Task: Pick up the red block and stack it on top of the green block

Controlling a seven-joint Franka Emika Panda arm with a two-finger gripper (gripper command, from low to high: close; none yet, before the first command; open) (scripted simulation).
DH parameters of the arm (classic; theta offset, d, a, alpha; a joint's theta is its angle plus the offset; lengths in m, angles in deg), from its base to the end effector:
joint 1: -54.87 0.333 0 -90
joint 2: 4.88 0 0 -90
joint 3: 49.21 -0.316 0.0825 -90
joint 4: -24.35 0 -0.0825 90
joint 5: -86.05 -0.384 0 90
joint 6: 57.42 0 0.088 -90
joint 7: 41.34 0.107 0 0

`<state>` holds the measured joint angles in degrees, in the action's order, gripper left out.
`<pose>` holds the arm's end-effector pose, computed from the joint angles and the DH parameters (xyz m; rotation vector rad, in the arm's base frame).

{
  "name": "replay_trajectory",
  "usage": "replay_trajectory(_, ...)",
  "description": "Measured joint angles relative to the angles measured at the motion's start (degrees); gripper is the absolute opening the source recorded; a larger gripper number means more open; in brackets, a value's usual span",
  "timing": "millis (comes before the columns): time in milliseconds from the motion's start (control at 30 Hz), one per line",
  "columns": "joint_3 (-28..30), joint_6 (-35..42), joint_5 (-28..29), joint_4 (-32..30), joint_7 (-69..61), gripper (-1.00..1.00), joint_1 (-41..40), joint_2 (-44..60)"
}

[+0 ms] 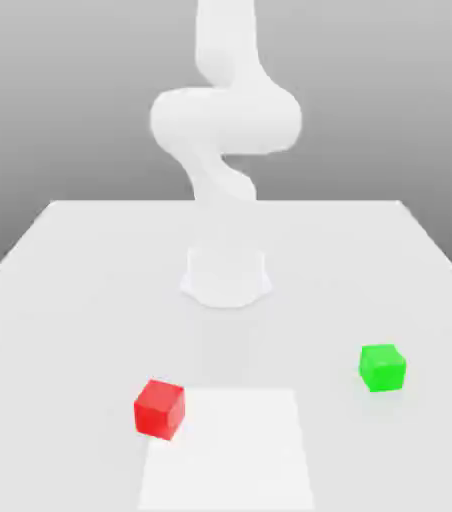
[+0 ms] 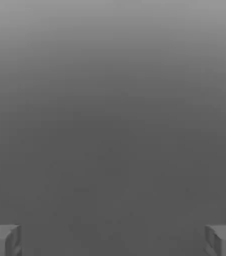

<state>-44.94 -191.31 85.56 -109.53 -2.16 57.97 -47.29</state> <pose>0.3714 -0.0174 0.6740 -2.5168 0.9298 -0.9527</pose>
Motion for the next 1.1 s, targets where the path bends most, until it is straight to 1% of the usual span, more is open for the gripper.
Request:
replay_trajectory(267,12.1,-6.7,-2.8,-6.8,-22.5,0.00,8.6,11.6)
replay_trajectory(567,22.0,-14.0,-6.3,-14.2,-47.5,0.00,15.7,25.0)
replay_trajectory(700,24.8,-17.2,-7.3,-17.4,-58.2,0.00,17.5,30.8)
replay_trajectory(833,26.6,-20.6,-6.8,-20.8,-67.9,0.00,18.1,36.0)
replay_trajectory(933,27.5,-23.2,-4.6,-23.3,-73.8,0.00,17.4,39.4)
replay_trajectory(1033,28.2,-25.6,-0.8,-25.4,-77.7,0.00,15.9,42.0)
replay_trajectory(1100,27.8,-26.7,-1.1,-25.4,-79.2,0.00,14.6,43.3)
